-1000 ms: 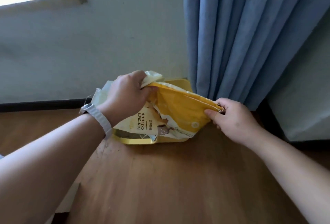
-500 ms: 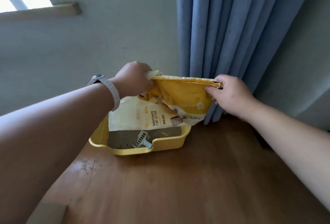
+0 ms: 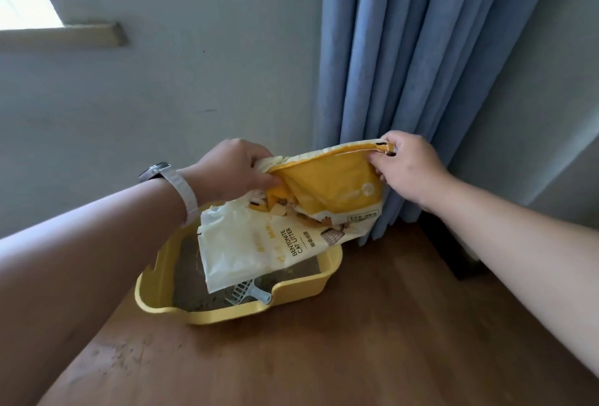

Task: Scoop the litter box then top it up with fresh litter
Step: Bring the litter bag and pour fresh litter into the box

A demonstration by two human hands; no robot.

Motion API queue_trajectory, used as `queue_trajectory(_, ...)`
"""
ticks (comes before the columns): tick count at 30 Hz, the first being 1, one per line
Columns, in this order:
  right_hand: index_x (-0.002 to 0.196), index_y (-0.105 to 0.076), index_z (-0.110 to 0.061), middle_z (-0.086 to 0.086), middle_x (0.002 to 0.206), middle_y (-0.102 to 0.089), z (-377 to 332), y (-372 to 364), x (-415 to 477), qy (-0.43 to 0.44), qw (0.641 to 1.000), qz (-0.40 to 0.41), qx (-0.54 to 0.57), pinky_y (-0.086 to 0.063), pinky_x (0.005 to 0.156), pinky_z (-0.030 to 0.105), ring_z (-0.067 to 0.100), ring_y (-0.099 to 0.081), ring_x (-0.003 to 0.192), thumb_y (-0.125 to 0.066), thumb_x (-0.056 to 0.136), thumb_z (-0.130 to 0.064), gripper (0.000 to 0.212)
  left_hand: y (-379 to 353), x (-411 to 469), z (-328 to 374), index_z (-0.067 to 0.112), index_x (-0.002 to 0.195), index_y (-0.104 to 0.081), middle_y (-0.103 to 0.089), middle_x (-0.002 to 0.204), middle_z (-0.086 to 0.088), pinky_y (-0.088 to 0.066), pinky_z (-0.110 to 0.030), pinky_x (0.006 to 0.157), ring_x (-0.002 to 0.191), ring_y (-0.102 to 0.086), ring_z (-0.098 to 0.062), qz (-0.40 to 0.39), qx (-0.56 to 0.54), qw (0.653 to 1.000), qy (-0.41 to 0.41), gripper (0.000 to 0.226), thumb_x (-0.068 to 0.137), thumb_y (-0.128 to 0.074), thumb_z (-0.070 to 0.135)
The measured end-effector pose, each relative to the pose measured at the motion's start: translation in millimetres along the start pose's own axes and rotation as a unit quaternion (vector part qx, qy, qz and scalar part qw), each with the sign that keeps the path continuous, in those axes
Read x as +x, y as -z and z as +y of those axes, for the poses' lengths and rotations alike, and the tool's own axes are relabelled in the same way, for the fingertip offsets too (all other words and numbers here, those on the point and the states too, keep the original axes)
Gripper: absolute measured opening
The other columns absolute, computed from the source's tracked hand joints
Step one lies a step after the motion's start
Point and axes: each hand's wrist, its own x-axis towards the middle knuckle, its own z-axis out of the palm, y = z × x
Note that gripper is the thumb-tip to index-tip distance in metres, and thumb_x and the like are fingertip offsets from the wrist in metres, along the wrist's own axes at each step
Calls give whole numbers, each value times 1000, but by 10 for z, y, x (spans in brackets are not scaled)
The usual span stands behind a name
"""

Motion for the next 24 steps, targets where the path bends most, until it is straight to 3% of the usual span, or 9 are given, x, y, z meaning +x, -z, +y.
queue_trajectory(4,85,-63,-19,1,77,-67,-158,-10,109,8,999,26,-24,-57,65,34,19,-65,73,-57,94,-28,14,58,45,-102,31,97,-72,-70,82,10,-59,-36,70,75,-67,-11,9,-2,1000,-23,26,78,-76,49)
queue_trajectory(13,87,-60,-15,2,80,-65,-423,-15,266,43,995,65,-55,-50,59,27,19,-64,75,-55,95,-27,16,108,162,-167,30,114,-65,-67,89,8,-55,-33,68,74,-61,-11,55,42,997,-36,41,80,-71,53)
queue_trajectory(18,89,-60,-16,-3,78,-63,-491,-71,303,71,994,59,-55,-48,57,25,14,-62,74,-55,96,-27,14,84,236,-223,30,122,-59,-65,102,3,-57,-40,78,86,-62,-19,59,21,998,-11,44,82,-74,43)
queue_trajectory(24,87,-61,-14,0,75,-64,-520,-119,357,85,994,59,-46,-54,61,30,18,-63,73,-57,94,-27,15,27,322,-234,26,116,-60,-64,100,-1,-58,-41,77,85,-63,-21,54,-4,999,10,38,82,-76,34)
